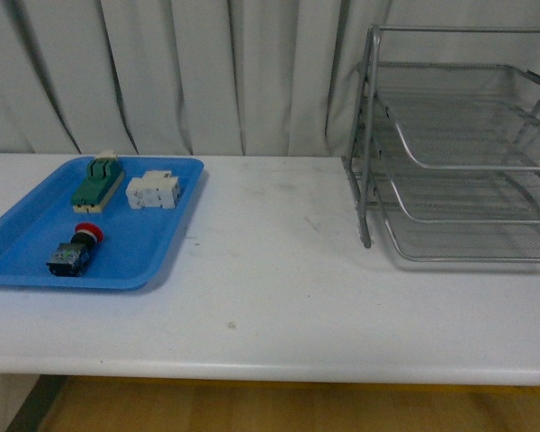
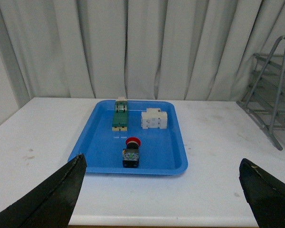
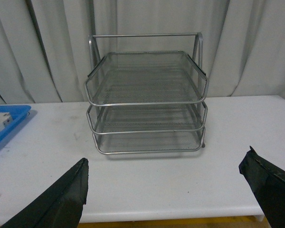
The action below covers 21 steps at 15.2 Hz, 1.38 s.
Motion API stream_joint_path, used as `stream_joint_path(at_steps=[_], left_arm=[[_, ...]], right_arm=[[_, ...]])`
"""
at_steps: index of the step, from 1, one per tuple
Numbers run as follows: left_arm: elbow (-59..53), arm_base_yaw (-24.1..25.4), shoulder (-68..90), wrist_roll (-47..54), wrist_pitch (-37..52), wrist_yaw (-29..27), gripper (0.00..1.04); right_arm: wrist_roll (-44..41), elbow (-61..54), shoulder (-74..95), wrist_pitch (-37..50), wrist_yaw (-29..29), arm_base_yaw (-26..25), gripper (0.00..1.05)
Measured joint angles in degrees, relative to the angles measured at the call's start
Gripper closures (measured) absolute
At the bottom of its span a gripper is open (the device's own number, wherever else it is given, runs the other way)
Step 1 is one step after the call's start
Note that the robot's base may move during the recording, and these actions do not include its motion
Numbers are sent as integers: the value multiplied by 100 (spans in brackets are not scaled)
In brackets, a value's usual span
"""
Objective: Place button on rack with both arms
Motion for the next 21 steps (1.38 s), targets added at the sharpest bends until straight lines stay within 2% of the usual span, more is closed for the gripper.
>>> stream_joint_path(at_steps=[8,9,10,12,14,16,17,21], left_arm=[[0,0,0,0,0,0,7],[0,0,0,0,0,0,7],[0,0,0,0,4,15,7],[0,0,0,0,2,-2,7],[0,0,0,-2,4,0,7],[0,0,0,0,7,0,7],[0,0,0,0,4,-2,7],[0,0,0,0,4,0,7]], right_arm=[[0,0,0,0,0,0,6],[177,144,133,-525,-321,-116,6],[927,557,1268,-1005,-1185,-485,6],[2874,608,3318,833,-1858,-435,6],[4494,748,5906,3283,-1731,-393,6],[5283,1447,7744,4800,-1526,-286,6],[5545,1827,8456,5125,-1484,-289,6],[6196,2959,10319,5287,-1281,-219,6]])
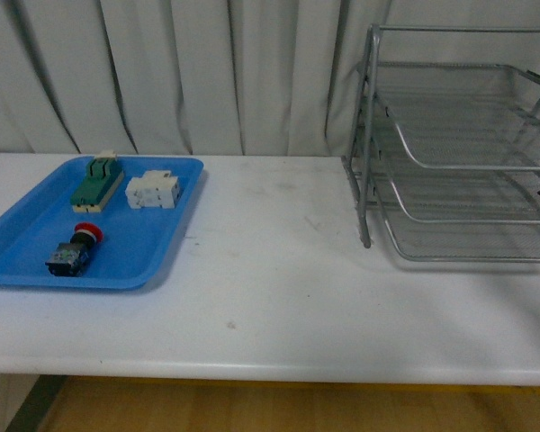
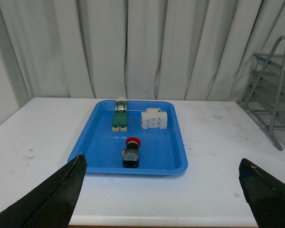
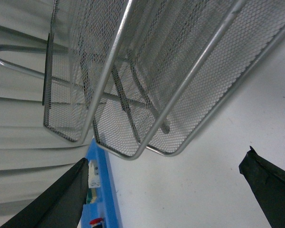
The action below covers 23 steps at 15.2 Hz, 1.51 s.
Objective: Place button on rack with both arms
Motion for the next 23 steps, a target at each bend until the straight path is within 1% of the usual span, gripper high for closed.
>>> stream_joint_path(at_steps=[2,7,12,13,16,18,19,20,21,23], left_arm=[[0,0,0,0,0,0,7],[0,0,0,0,0,0,7],[0,0,0,0,0,-2,7],[0,0,0,-2,0,0,7],[0,0,0,0,0,0,7],[0,0,0,-2,0,0,7],[0,0,0,0,0,-2,7],[0,0,0,0,0,0,7],[0,0,0,-2,0,0,7],[0,0,0,-2,0,0,7]], right_arm=[[63,498,442,-107,52,92,6],[105,850,767,-319,129,129,6],[160,2022,1497,-949,387,146,6],[195,2194,1633,-1115,474,151,9],[319,2505,1867,-1156,629,184,45],[483,2553,1971,-1047,667,184,67],[636,2481,2024,-898,667,181,80],[868,2286,2020,-575,645,181,92],[1294,2079,1961,-356,616,175,97],[1915,1204,1615,243,527,144,100]])
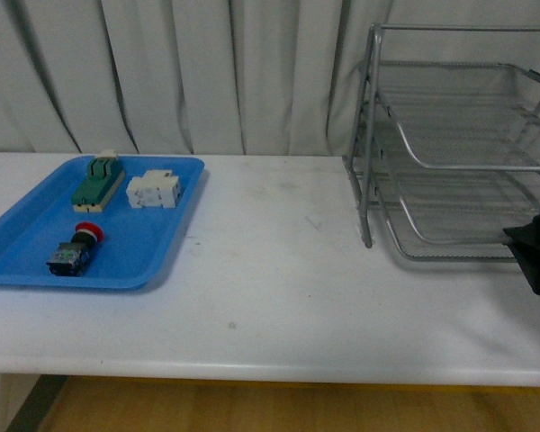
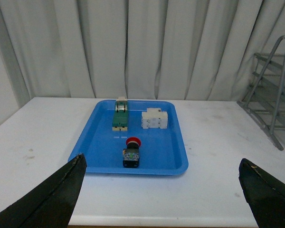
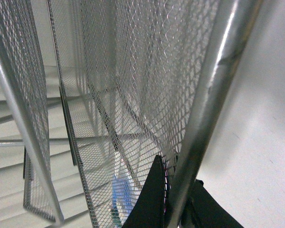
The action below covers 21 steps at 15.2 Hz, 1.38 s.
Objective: Place button on rack with both arms
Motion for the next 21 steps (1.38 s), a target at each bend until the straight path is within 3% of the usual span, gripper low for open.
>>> stream_joint_path(at_steps=[4,5,8,10,12,13,14,15,16,18,21], left_arm=[[0,0,0,2,0,0,7],[0,0,0,2,-2,0,7],[0,0,0,2,0,0,7],[0,0,0,2,-2,0,7],[0,0,0,2,0,0,7],[0,0,0,2,0,0,7],[0,0,0,2,0,0,7],[0,0,0,2,0,-2,7],[0,2,0,2,-9,0,7],[0,0,0,2,0,0,7],[0,0,0,2,0,0,7]], right_arm=[[323,-1725,-839,953,-96,-7,101],[192,-1961,-949,1106,-120,-15,94],[-299,-2107,-1298,1134,-284,-129,59],[-883,-2435,-2114,581,-439,-96,35],[-1620,-2684,-3698,-907,-122,160,10],[-1932,-2708,-4328,-1467,-48,236,5],[-3051,-3036,-4140,203,391,153,16],[-4448,-3403,-4017,997,734,39,29],[-5770,-3718,-4229,1252,750,44,41],[-7423,-3735,-5259,595,750,44,67],[-7973,-3934,-6566,-466,750,44,103]])
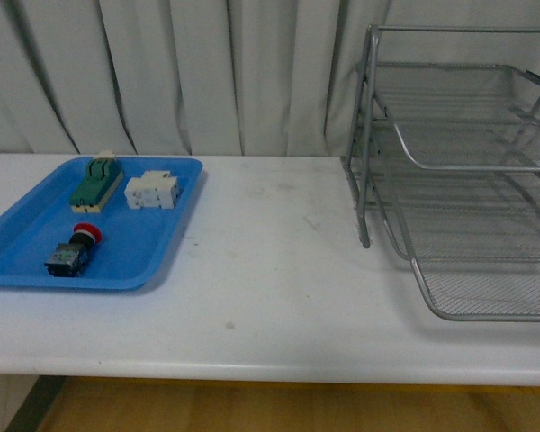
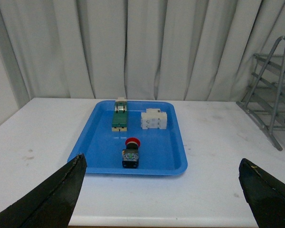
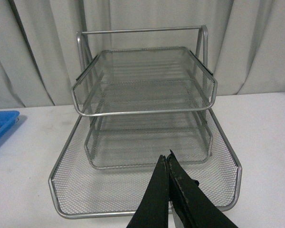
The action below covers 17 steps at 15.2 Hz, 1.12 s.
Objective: Place button on rack with both arms
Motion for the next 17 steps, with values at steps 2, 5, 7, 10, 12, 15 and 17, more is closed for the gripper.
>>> stream_joint_path(at_steps=[2,5,7,10,12,15,17], left_arm=[[0,0,0,0,-2,-2,7],[0,0,0,0,-2,0,7],[0,0,0,0,0,0,7],[0,0,0,0,0,0,7],[0,0,0,0,-2,0,7],[0,0,0,0,0,0,7],[0,0,0,0,0,0,7]], right_arm=[[-79,-125,-614,-516,0,0,103],[-96,-229,-1528,-1300,0,0,103],[-96,-229,-2013,-1740,0,0,103],[-96,-232,-2750,-2417,0,0,103],[-96,-232,-3163,-2817,-2,0,103],[-96,-232,-3652,-3287,0,0,103],[-96,-232,-3926,-3565,0,0,103]])
